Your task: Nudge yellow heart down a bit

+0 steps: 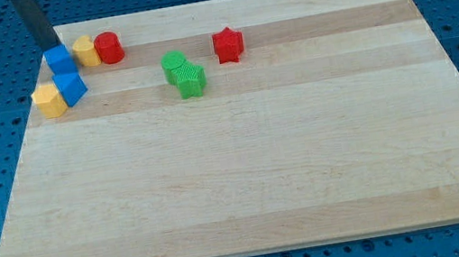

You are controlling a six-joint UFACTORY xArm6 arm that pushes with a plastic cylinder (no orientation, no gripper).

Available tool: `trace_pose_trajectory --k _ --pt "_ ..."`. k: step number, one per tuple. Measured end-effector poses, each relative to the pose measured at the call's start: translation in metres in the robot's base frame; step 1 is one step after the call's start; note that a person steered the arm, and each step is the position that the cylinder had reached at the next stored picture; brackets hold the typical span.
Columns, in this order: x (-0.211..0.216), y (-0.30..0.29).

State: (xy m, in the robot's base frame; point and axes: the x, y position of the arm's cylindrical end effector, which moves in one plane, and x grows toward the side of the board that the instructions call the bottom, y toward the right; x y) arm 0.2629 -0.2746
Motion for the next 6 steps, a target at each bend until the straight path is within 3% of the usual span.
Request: trace_pose_trajectory --k 3,5,6 --pt "0.041 0.001" --pt "0.028 -0.002" --pt "-0.017 -0.002"
